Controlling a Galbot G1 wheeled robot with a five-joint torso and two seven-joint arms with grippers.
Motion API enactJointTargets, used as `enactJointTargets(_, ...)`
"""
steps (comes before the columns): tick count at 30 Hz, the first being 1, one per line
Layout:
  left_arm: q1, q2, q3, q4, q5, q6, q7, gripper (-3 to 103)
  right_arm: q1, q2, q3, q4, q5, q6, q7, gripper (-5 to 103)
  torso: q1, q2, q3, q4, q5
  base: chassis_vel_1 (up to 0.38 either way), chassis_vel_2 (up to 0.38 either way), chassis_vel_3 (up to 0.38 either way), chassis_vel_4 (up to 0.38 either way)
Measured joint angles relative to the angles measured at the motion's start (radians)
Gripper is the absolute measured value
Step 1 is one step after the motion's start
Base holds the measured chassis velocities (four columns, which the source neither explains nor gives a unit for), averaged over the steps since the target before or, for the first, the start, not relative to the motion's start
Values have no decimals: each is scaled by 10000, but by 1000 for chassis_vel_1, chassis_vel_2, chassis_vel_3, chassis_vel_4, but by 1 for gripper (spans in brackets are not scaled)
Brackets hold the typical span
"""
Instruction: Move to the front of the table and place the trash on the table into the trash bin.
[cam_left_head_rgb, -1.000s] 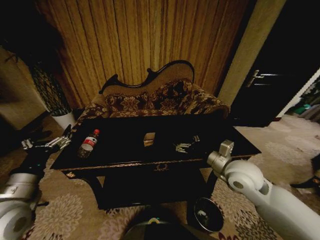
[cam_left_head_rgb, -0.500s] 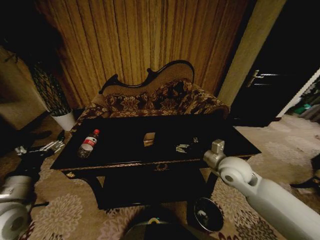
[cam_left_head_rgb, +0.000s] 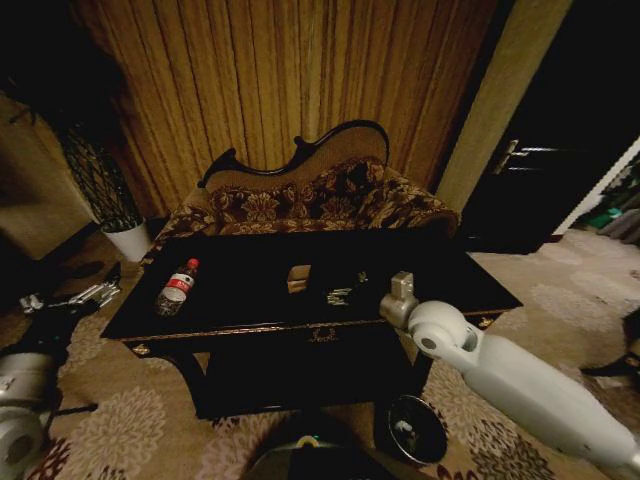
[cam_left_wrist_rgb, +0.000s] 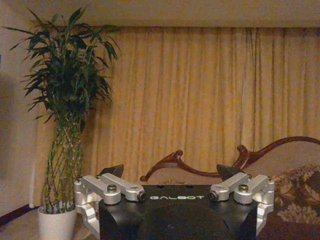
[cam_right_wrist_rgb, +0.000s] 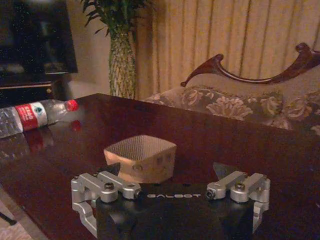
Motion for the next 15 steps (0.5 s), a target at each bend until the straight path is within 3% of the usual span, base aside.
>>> enactJointTargets(9,-12,-52,23,-79,16,34,-6,100,1563,243,-1315,-129,846,-257,407,100,0,0,0,-1,-2,0,0,0,0)
enactJointTargets(15,-9,-75,43,-148,30,42,-7,100,2637,705,-2203,-322,1609,-629,1222,100,0,0,0,0,-1,0,0,0,0)
